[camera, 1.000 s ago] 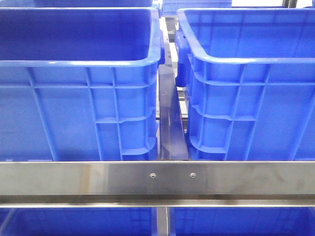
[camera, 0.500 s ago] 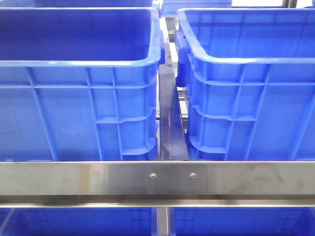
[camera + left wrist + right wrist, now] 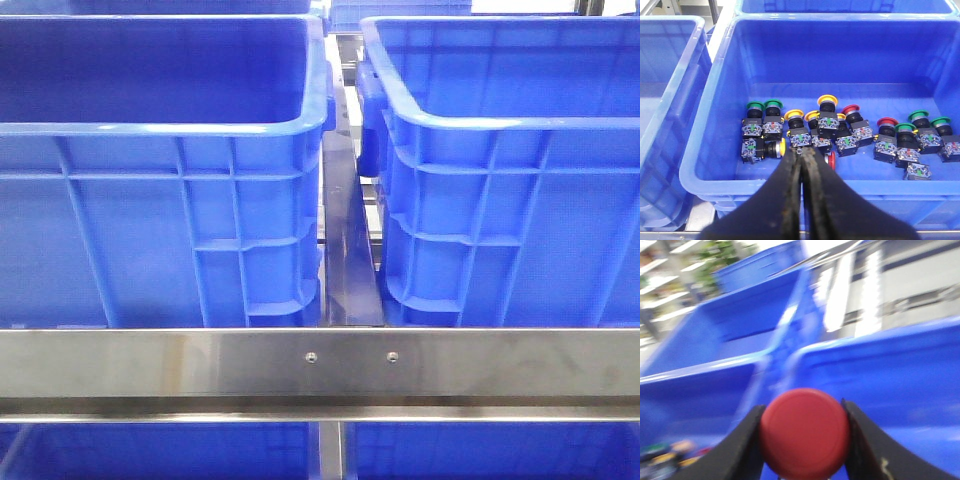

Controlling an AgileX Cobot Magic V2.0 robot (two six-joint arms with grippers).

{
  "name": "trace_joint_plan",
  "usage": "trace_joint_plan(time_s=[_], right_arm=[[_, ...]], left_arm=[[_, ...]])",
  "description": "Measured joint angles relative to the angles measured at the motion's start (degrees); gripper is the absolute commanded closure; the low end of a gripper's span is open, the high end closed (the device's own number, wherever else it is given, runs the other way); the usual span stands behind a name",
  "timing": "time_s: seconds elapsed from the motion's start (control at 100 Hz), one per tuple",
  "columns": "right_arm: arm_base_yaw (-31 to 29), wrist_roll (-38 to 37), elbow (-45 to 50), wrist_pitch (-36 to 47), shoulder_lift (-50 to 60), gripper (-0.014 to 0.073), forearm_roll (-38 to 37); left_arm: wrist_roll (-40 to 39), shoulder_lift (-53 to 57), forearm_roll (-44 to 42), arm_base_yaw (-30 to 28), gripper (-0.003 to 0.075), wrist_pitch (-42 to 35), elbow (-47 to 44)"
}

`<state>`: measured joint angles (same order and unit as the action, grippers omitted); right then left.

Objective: Pick red and yellow buttons and place in box
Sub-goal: 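Carry the red button with the right gripper over the empty bin, then lower the red button into the empty bin and open the right gripper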

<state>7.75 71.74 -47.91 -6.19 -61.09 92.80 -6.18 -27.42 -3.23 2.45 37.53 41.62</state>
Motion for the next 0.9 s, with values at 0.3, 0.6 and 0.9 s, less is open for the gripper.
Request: trace_joint_plan(time_s=[0.3, 0.6, 0.9], right_arm=[[0.0, 10.2, -5.8, 10.7, -14.5, 0.0466, 1.4], [0.0, 12.4, -15.7, 10.6, -31.2, 0.0466, 1.6], [0.0, 12.4, -22.3, 11.0, -42.0, 0.0466, 1.4]], left_arm=[[0.0, 0.0, 0.0, 0.0, 0.0739, 0.0, 0.0], [0.0, 0.0, 0.0, 0.0, 0.0739, 0.0, 0.0], [0.0, 0.0, 0.0, 0.0, 0.0739, 0.0, 0.0]])
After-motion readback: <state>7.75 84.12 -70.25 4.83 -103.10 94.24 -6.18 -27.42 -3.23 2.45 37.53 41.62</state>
